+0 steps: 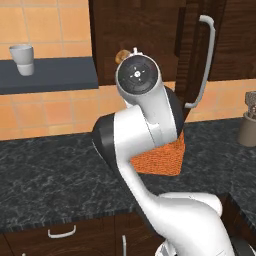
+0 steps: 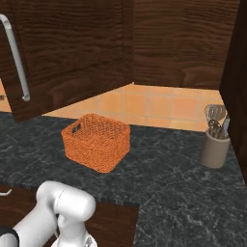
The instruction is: Open the cabinet, pick up the bread from the cabinet and place it in the basket. Then move the basket to the dining counter.
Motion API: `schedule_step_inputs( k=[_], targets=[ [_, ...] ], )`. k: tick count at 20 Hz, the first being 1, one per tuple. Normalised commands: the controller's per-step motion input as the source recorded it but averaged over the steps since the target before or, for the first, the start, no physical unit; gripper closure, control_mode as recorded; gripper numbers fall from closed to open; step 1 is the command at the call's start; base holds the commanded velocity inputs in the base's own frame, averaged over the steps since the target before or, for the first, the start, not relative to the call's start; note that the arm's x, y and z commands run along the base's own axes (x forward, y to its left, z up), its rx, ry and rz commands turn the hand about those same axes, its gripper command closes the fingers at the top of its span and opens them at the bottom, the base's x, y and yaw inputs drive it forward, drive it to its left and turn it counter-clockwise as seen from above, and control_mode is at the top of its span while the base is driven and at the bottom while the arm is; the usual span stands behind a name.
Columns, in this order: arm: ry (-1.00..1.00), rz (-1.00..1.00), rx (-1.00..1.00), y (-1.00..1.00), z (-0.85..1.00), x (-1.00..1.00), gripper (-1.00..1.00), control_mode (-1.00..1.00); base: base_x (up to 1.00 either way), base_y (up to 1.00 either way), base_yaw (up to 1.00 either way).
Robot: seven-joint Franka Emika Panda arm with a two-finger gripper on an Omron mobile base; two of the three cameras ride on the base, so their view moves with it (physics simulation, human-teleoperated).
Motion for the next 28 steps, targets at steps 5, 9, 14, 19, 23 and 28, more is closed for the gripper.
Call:
schedule_step_inputs(
  k=[5,9,14,19,23,28],
  targets=[
    [-0.13,-0.52,0.28,-0.14,-0.08,0.62,-1.0,-1.0,0.0,0.0,0.0],
    [-0.07,-0.57,0.2,-0.44,-0.14,0.0,-1.0,-1.0,0.0,0.0,0.0],
    [0.0,-0.5,0.25,-0.9,0.04,-0.25,-1.0,-1.0,0.0,0.0,0.0],
    [0.0,-0.37,0.26,-1.0,0.0,-0.48,-1.0,-1.0,0.0,0.0,0.0],
    [0.0,-0.25,0.22,-1.0,0.0,-0.49,-1.0,-1.0,0.0,0.0,0.0],
    [-0.03,-0.1,0.16,-0.98,0.0,-0.28,-1.0,-1.0,0.0,0.0,0.0]
  ],
)
